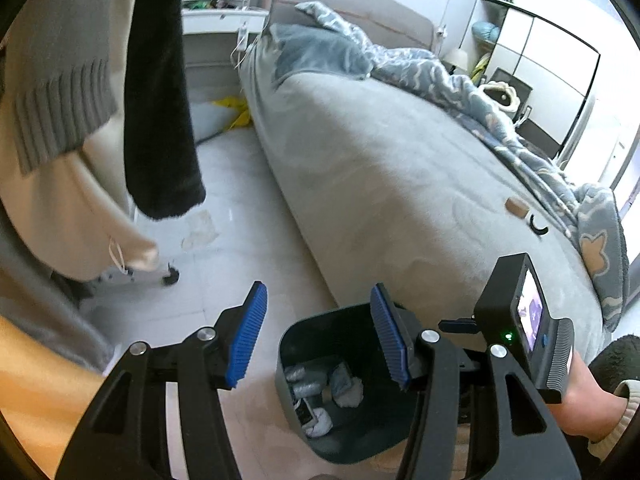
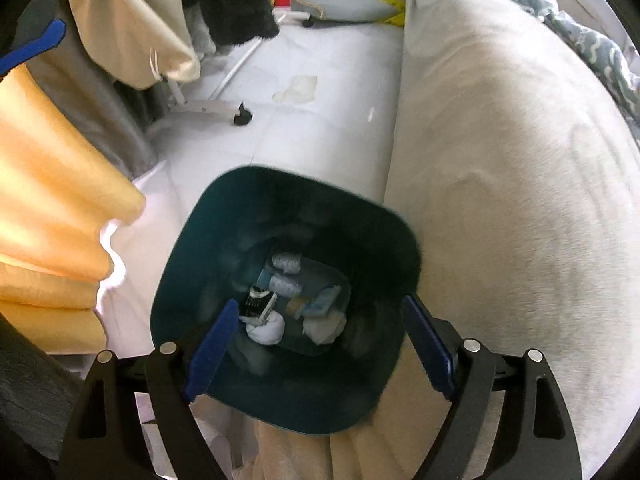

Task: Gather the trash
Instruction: 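Move both tools back toward the remaining tape roll and curved piece on the bed, then close the right tool on the black C-shaped piece, then close the left tool on the cardboard tape roll rim while the right tool holds the curved piece, then carry the tape roll in the left tool and curved piece in the right tool to the bin, then open the left tool to drop the tape roll into the bin, then open the right tool over the bin to drop the curved piece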

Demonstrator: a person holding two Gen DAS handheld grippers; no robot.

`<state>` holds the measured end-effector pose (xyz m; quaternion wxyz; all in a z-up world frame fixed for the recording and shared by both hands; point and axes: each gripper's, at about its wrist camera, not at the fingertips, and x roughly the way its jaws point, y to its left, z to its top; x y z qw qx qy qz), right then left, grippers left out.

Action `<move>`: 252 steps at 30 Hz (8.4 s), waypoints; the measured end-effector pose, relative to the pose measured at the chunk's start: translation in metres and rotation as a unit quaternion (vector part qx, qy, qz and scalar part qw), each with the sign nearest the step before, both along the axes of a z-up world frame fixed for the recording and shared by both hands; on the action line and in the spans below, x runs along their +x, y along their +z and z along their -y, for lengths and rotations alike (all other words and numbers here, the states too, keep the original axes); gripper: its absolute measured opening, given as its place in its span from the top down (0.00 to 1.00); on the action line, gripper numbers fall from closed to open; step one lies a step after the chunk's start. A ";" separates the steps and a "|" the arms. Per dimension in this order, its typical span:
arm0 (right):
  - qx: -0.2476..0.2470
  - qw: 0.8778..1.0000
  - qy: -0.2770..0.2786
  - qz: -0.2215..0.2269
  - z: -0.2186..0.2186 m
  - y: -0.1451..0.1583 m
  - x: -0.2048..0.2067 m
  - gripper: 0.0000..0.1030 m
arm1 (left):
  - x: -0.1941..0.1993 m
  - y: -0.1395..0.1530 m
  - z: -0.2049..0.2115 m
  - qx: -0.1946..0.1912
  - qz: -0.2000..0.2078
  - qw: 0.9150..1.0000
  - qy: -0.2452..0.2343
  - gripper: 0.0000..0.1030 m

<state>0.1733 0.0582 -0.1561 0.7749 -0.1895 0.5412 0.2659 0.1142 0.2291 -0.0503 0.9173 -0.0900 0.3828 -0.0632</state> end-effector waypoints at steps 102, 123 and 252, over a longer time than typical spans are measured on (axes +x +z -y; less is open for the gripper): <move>0.190 0.960 -0.166 0.125 0.362 0.072 0.136 0.81 | 0.203 -0.033 0.361 -0.027 0.015 0.982 -0.187 0.24; 0.224 0.943 -0.207 0.131 0.427 0.085 0.117 0.81 | 0.235 -0.056 0.403 -0.008 -0.009 0.981 -0.191 0.42; 0.055 0.992 -0.021 -0.108 0.012 -0.029 0.014 0.53 | -0.035 -0.007 0.027 -0.011 -0.036 0.998 0.055 0.37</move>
